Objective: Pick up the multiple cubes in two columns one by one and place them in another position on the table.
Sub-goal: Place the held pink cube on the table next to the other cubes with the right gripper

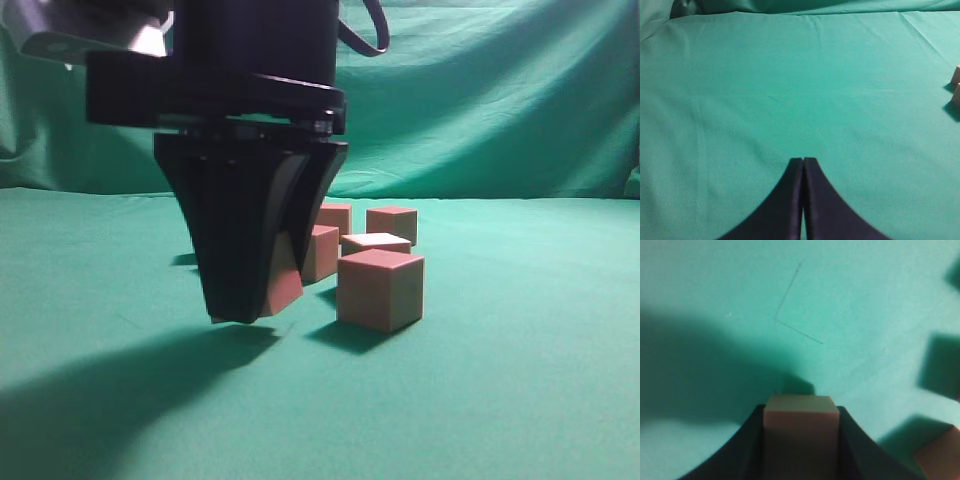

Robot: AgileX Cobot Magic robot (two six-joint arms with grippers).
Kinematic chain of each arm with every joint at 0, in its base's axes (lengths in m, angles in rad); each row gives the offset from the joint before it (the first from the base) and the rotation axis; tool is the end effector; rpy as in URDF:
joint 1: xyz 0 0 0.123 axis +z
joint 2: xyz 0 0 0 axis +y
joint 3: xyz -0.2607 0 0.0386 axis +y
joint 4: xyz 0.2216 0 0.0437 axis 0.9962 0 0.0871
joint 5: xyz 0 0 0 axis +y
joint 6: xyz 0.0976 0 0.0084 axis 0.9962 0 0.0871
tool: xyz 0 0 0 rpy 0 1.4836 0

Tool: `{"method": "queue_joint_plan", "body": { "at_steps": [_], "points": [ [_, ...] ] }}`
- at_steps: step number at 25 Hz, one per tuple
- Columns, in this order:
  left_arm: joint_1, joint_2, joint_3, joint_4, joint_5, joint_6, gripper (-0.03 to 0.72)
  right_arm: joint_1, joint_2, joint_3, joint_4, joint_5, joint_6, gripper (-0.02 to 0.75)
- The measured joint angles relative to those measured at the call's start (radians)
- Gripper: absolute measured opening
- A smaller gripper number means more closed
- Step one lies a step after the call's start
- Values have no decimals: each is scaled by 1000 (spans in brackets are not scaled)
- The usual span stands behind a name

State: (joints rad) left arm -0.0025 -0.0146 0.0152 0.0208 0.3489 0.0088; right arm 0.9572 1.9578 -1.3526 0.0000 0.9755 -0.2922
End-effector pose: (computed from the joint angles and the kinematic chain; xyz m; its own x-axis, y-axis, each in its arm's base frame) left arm 0.0550 0.0006 0.1758 -0.2593 0.0290 -0.9654 0.0030 0.9996 0.0292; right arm 0.2008 0.2851 0.1620 -0.3142 -0.9465 -0.0739 -0.9483 0.3166 -0.0222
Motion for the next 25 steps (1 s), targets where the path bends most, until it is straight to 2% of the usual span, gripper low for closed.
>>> {"method": "queue_joint_plan", "body": {
  "at_steps": [25],
  "points": [
    [0,0,0,0,0,0,0,0,0,0,28,9,-164,251]
  ]
}}
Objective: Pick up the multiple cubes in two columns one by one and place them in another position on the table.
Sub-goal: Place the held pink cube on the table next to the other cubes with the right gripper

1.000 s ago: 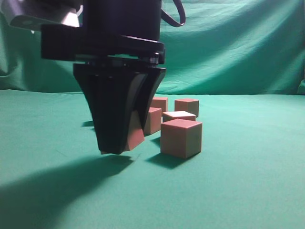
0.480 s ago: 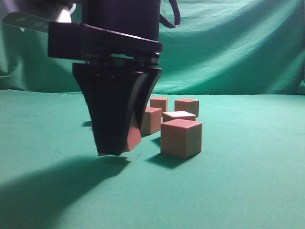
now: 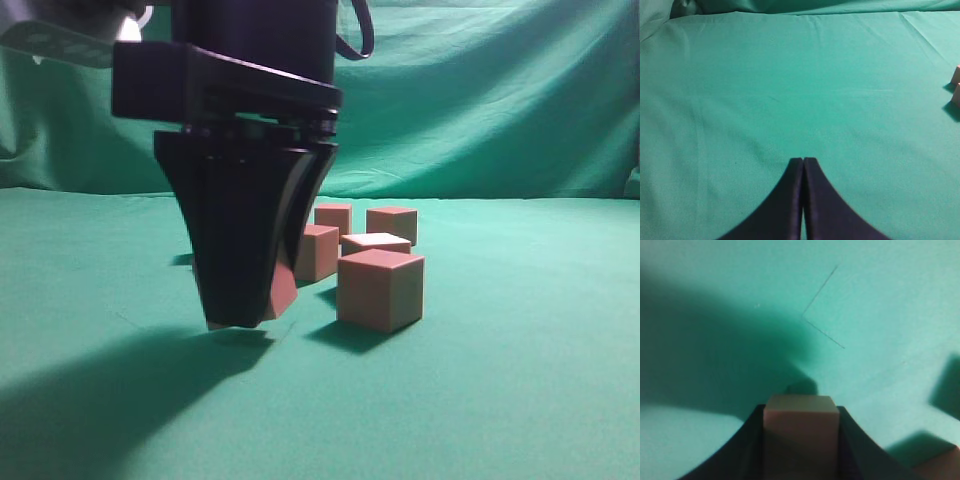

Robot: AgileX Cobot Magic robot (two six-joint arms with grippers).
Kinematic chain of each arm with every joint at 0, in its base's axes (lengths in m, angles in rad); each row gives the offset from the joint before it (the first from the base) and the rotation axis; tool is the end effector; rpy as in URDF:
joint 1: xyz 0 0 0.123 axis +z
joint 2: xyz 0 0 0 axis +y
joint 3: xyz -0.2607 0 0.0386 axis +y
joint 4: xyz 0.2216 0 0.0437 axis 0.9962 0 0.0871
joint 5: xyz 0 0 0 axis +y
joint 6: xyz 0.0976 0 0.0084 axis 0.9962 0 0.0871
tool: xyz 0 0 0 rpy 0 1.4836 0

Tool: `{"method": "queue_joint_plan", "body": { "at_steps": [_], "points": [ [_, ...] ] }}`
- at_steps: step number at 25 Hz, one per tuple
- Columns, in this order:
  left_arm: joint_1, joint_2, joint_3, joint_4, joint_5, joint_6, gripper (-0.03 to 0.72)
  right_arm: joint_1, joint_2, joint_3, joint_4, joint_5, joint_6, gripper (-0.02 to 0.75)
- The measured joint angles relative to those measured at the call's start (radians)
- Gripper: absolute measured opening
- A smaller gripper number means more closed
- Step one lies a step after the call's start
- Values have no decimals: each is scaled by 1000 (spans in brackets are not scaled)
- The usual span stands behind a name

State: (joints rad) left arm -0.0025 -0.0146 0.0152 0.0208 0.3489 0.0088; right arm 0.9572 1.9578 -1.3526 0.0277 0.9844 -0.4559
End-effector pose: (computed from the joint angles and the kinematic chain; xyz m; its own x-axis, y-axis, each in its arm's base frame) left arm 0.0550 0.0006 0.1758 -0.2593 0.0290 -0.9654 0.0030 0.9996 0.0292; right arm 0.1984 0.2857 0.1620 -0.1706 -0.9827 -0.0718 -0.9851 0.1717 -0.0084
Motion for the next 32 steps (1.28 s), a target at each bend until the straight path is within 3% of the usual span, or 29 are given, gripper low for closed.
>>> {"method": "queue_joint_plan", "body": {
  "at_steps": [32],
  "points": [
    [0,0,0,0,0,0,0,0,19,0,-28,-25,-13,251]
  ]
}}
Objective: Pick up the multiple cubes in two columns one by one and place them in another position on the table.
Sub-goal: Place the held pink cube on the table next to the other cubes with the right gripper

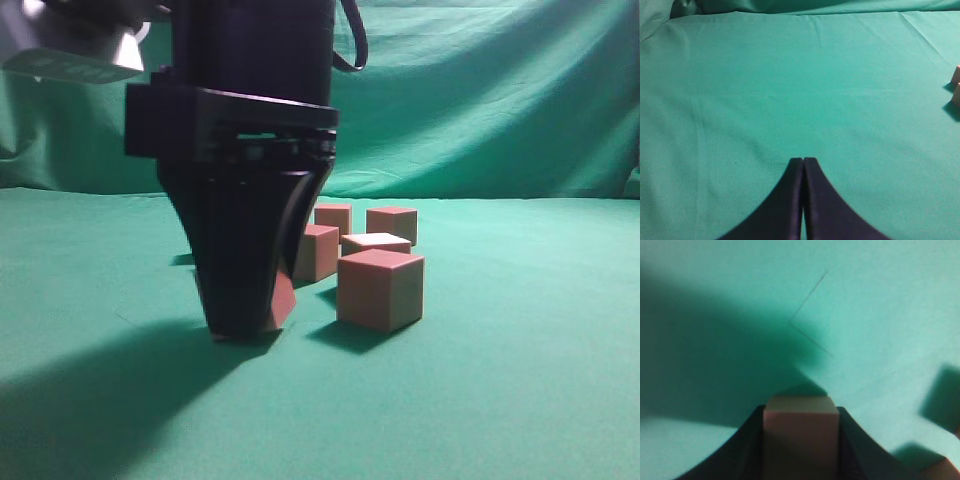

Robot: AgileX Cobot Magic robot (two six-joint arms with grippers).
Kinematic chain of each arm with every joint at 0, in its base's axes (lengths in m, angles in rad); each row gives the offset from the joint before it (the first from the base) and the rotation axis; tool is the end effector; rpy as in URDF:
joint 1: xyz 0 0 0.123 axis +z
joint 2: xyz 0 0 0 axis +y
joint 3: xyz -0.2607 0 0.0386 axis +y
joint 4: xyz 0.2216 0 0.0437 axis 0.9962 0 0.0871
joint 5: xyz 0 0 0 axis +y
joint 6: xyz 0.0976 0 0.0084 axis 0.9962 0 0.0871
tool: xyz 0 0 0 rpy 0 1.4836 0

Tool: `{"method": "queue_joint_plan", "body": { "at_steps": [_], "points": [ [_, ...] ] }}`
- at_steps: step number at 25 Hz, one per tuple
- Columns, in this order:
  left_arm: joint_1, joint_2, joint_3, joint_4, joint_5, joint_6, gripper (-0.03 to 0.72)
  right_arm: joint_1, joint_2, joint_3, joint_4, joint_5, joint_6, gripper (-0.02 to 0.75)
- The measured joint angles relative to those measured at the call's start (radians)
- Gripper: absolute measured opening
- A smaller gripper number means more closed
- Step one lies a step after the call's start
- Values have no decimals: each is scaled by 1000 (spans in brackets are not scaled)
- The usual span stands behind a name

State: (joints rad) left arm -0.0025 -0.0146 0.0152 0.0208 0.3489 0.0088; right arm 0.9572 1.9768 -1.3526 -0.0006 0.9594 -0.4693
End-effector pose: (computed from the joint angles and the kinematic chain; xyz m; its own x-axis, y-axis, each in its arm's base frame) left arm 0.0550 0.0006 0.1758 -0.2593 0.0290 -0.9654 0.0030 0.9996 0.0292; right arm 0.2021 0.2869 0.1555 -0.1420 -0.9877 -0.0661 -0.9889 0.1445 -0.0341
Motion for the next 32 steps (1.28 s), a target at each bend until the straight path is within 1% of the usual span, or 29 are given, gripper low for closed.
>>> {"method": "queue_joint_plan", "body": {
  "at_steps": [29,30,31,32],
  "points": [
    [0,0,0,0,0,0,0,0,0,0,0,5,16,251],
    [0,0,0,0,0,0,0,0,0,0,0,5,16,308],
    [0,0,0,0,0,0,0,0,0,0,0,5,16,312],
    [0,0,0,0,0,0,0,0,0,0,0,5,16,376]
  ]
}}
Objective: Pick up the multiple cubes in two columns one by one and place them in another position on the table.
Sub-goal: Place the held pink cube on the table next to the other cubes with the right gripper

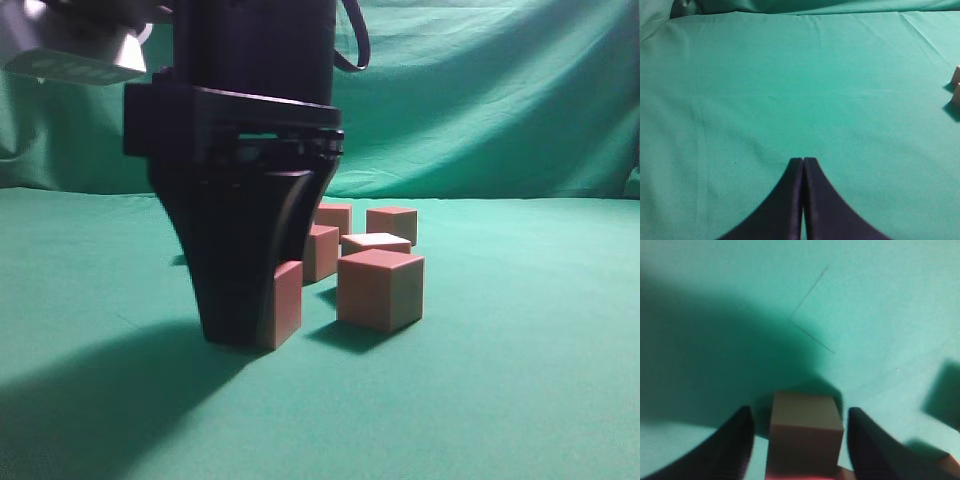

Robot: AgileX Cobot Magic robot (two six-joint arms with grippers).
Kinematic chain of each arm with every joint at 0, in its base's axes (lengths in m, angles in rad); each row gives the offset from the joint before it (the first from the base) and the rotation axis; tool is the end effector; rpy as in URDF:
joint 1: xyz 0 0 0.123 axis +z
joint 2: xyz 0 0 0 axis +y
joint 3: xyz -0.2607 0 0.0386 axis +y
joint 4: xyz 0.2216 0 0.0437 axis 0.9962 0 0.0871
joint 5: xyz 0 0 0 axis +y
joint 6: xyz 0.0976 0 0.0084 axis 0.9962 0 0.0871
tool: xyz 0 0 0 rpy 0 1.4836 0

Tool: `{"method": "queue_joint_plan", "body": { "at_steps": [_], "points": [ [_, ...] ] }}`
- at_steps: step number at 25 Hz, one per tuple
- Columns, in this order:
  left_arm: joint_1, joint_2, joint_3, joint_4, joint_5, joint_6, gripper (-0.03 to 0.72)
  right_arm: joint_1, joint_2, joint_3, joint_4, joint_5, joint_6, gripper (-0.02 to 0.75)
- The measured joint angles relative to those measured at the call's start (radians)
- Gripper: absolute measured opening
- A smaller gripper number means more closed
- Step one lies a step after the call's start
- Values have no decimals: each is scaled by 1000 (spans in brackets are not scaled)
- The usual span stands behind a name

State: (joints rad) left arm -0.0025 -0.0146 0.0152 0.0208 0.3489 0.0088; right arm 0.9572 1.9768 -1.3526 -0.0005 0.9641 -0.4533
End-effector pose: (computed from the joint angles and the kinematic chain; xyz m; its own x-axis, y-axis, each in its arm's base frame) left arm 0.0550 0.0006 0.1758 -0.2593 0.0290 -0.9654 0.0030 0.9996 0.0292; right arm 0.2018 0.2865 0.1555 -0.1581 -0.9855 -0.0624 -0.9866 0.1602 -0.0309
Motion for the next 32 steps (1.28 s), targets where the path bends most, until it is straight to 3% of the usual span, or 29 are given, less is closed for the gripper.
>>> {"method": "queue_joint_plan", "body": {
  "at_steps": [6,10,11,19,25,27,32],
  "points": [
    [0,0,0,0,0,0,0,0,0,0,0,0,0,592],
    [0,0,0,0,0,0,0,0,0,0,0,-2,0,579],
    [0,0,0,0,0,0,0,0,0,0,0,-2,0,619],
    [0,0,0,0,0,0,0,0,-33,-27,-8,-4,27,604],
    [0,0,0,0,0,0,0,0,-104,-102,-23,90,46,604],
    [0,0,0,0,0,0,0,0,-138,-137,-53,136,81,543],
    [0,0,0,0,0,0,0,0,-255,-180,-186,236,191,549]
  ]
}}
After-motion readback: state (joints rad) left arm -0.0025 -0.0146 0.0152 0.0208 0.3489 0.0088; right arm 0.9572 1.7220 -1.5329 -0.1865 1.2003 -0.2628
